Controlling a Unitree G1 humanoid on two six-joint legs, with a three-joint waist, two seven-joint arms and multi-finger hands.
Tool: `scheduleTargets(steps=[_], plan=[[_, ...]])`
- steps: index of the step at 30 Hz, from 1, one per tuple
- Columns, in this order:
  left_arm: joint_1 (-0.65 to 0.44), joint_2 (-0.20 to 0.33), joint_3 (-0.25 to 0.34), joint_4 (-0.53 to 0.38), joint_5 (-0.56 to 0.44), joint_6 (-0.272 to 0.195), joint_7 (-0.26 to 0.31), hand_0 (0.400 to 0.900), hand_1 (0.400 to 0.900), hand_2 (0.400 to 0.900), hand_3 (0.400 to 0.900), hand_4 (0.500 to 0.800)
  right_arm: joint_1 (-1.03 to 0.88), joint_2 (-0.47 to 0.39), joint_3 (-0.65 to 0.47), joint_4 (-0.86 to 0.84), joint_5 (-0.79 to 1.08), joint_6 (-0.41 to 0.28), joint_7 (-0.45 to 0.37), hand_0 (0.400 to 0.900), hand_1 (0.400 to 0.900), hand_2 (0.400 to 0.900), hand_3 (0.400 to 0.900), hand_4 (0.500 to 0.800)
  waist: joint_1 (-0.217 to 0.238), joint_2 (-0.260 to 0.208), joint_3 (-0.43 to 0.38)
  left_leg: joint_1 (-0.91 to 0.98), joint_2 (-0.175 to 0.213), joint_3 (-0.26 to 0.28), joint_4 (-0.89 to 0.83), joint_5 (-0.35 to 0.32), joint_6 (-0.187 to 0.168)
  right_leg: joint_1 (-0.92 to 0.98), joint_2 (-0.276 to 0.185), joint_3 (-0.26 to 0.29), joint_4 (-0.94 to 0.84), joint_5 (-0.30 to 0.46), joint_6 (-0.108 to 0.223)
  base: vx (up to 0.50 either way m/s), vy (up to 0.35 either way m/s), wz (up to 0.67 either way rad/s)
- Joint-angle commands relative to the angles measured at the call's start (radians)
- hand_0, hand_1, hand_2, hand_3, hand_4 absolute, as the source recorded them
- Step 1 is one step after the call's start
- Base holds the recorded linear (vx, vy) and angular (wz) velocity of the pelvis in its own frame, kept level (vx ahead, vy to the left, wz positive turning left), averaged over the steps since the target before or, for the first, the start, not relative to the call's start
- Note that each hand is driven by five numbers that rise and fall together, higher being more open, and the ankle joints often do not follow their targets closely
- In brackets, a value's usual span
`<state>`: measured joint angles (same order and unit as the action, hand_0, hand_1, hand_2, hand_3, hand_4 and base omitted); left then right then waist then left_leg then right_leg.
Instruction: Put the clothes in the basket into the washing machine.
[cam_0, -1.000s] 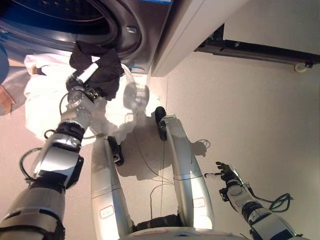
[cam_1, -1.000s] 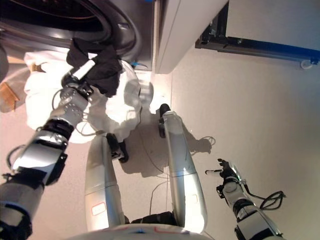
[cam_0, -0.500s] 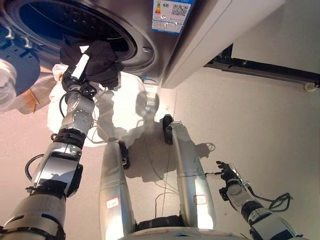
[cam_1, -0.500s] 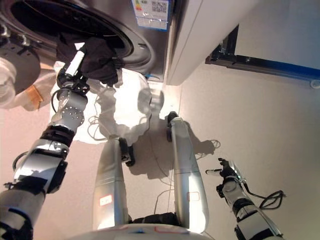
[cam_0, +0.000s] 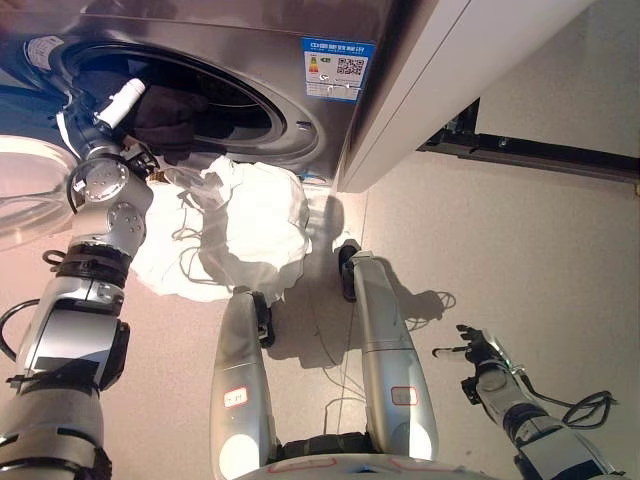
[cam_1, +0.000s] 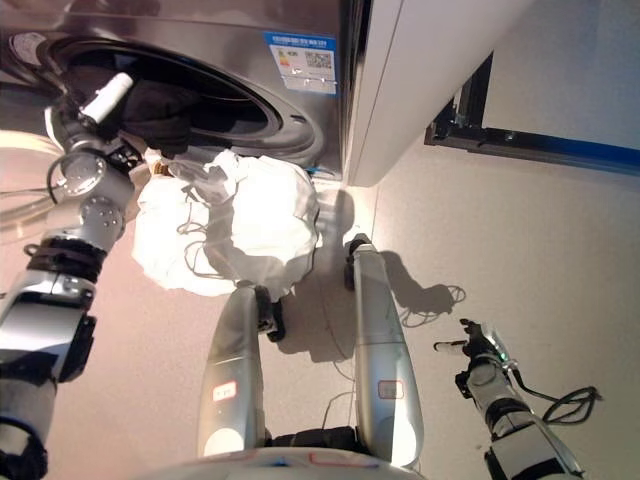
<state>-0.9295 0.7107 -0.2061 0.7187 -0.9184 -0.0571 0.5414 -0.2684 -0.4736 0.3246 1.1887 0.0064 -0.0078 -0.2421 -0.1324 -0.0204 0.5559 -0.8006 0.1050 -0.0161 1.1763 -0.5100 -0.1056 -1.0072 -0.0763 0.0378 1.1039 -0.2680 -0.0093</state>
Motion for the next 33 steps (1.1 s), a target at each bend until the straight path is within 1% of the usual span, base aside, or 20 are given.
scheduleTargets(steps=[1,3,5,6,7,8,9,14,20,23,27,28,31,32,33], plan=[[-0.068,0.081,-0.062,-0.104,0.058,-0.055,0.022,0.4,0.4,0.4,0.4,0.5,0.184,-0.063,-0.05,0.098,-0.016,0.01,-0.003,0.9,0.9,0.9,0.9,0.8,-0.041,0.023,-0.176,-0.085,0.011,0.01,-0.051,0.091,0.09,0.09,-0.058,0.031,-0.059,-0.057,0.039,0.02,0.027,-0.09],[-0.098,0.085,-0.081,-0.105,0.05,-0.047,0.027,0.4,0.4,0.4,0.4,0.5,0.183,-0.072,-0.059,0.11,-0.014,0.006,0.0,0.9,0.9,0.9,0.9,0.8,-0.046,0.02,-0.174,-0.092,0.013,0.01,-0.042,0.088,0.09,0.084,-0.056,0.032,-0.056,-0.057,0.04,0.02,0.027,-0.1],[-0.132,0.091,-0.105,-0.1,0.023,-0.042,0.012,0.4,0.4,0.4,0.4,0.5,0.182,-0.084,-0.069,0.121,-0.013,0.002,0.009,0.9,0.9,0.9,0.9,0.8,-0.052,0.016,-0.169,-0.101,0.015,0.01,-0.031,0.082,0.09,0.077,-0.054,0.034,-0.053,-0.056,0.041,0.01,0.023,-0.1],[-0.147,0.091,-0.118,-0.098,0.014,-0.033,-0.005,0.4,0.4,0.4,0.4,0.5,0.183,-0.09,-0.076,0.129,-0.013,-0.002,0.016,0.9,0.9,0.9,0.9,0.8,-0.055,0.013,-0.168,-0.107,0.016,0.009,-0.023,0.079,0.09,0.073,-0.052,0.035,-0.051,-0.056,0.042,0.0,0.014,-0.09],[-0.158,0.09,-0.128,-0.098,0.011,-0.029,-0.007,0.4,0.4,0.4,0.4,0.5,0.182,-0.092,-0.08,0.132,-0.016,-0.002,0.019,0.9,0.9,0.9,0.9,0.8,-0.057,0.012,-0.167,-0.11,0.016,0.008,-0.018,0.079,0.09,0.07,-0.05,0.036,-0.049,-0.056,0.042,0.0,0.011,-0.1],[-0.172,0.088,-0.14,-0.103,0.003,-0.023,0.004,0.465,0.465,0.465,0.465,0.539,0.182,-0.094,-0.086,0.134,-0.018,0.001,0.024,0.9,0.9,0.9,0.9,0.8,-0.059,0.009,-0.166,-0.117,0.016,0.006,-0.008,0.076,0.091,0.063,-0.048,0.037,-0.042,-0.057,0.043,0.01,0.002,-0.08],[-0.179,0.086,-0.145,-0.104,-0.005,-0.02,0.01,0.9,0.9,0.9,0.9,0.8,0.182,-0.095,-0.089,0.136,-0.019,0.001,0.027,0.9,0.9,0.9,0.9,0.8,-0.06,0.007,-0.165,-0.122,0.016,0.004,-0.002,0.073,0.092,0.058,-0.046,0.038,-0.037,-0.058,0.043,0.01,-0.003,-0.07],[-0.194,0.086,-0.158,-0.099,-0.031,-0.008,-0.002,0.9,0.9,0.9,0.9,0.8,0.191,-0.091,-0.101,0.15,-0.024,-0.013,0.038,0.9,0.9,0.9,0.9,0.8,-0.065,-0.001,-0.153,-0.147,0.012,-0.006,0.034,0.057,0.098,0.036,-0.037,0.043,-0.011,-0.062,0.046,0.0,-0.003,-0.02],[-0.186,0.089,-0.147,-0.097,-0.045,-0.015,0.0,0.9,0.9,0.9,0.9,0.8,0.188,-0.088,-0.09,0.119,-0.016,-0.004,0.039,0.9,0.9,0.9,0.9,0.8,-0.063,-0.003,-0.142,-0.157,0.009,-0.004,0.033,0.055,0.103,0.029,-0.025,0.045,-0.012,-0.063,0.045,-0.02,-0.009,0.02],[-0.187,0.091,-0.146,-0.092,-0.048,-0.015,0.002,0.9,0.9,0.9,0.9,0.8,0.184,-0.088,-0.085,0.109,-0.015,-0.003,0.032,0.9,0.9,0.9,0.9,0.8,-0.061,-0.001,-0.141,-0.156,0.01,-0.003,0.024,0.057,0.103,0.031,-0.026,0.044,-0.016,-0.062,0.044,-0.03,-0.02,0.04],[-0.181,0.097,-0.142,-0.078,-0.062,-0.027,-0.007,0.9,0.9,0.9,0.9,0.8,0.177,-0.09,-0.08,0.104,-0.013,-0.001,0.036,0.9,0.9,0.9,0.9,0.8,-0.057,0.001,-0.144,-0.155,0.01,-0.002,0.016,0.062,0.103,0.034,-0.027,0.041,-0.021,-0.063,0.042,-0.03,-0.016,0.03],[-0.176,0.097,-0.138,-0.075,-0.071,-0.023,-0.009,0.9,0.9,0.9,0.9,0.8,0.173,-0.09,-0.078,0.104,-0.011,-0.001,0.038,0.9,0.9,0.9,0.9,0.8,-0.054,0.002,-0.145,-0.154,0.011,-0.002,0.012,0.064,0.101,0.035,-0.027,0.04,-0.022,-0.064,0.042,-0.04,-0.023,0.04],[-0.16,0.092,-0.129,-0.055,-0.099,-0.018,-0.033,0.9,0.9,0.9,0.9,0.8,0.167,-0.087,-0.074,0.1,-0.012,0.004,0.037,0.9,0.9,0.9,0.9,0.8,-0.051,0.002,-0.149,-0.148,0.016,0.001,0.003,0.065,0.1,0.043,-0.03,0.037,-0.03,-0.064,0.041,-0.04,-0.02,0.04],[-0.149,0.087,-0.127,-0.041,-0.117,-0.005,-0.052,0.9,0.9,0.9,0.9,0.8,0.163,-0.086,-0.07,0.099,-0.009,0.006,0.036,0.9,0.9,0.9,0.9,0.8,-0.049,0.003,-0.152,-0.143,0.019,0.003,-0.004,0.065,0.099,0.049,-0.032,0.036,-0.035,-0.065,0.04,-0.03,-0.022,0.04],[-0.136,0.082,-0.123,-0.032,-0.121,-0.009,-0.06,0.9,0.9,0.9,0.9,0.8,0.16,-0.083,-0.069,0.095,-0.009,0.011,0.035,0.9,0.9,0.9,0.9,0.8,-0.047,0.003,-0.155,-0.139,0.019,0.004,-0.009,0.066,0.098,0.053,-0.032,0.035,-0.04,-0.063,0.041,-0.04,-0.022,0.05]])
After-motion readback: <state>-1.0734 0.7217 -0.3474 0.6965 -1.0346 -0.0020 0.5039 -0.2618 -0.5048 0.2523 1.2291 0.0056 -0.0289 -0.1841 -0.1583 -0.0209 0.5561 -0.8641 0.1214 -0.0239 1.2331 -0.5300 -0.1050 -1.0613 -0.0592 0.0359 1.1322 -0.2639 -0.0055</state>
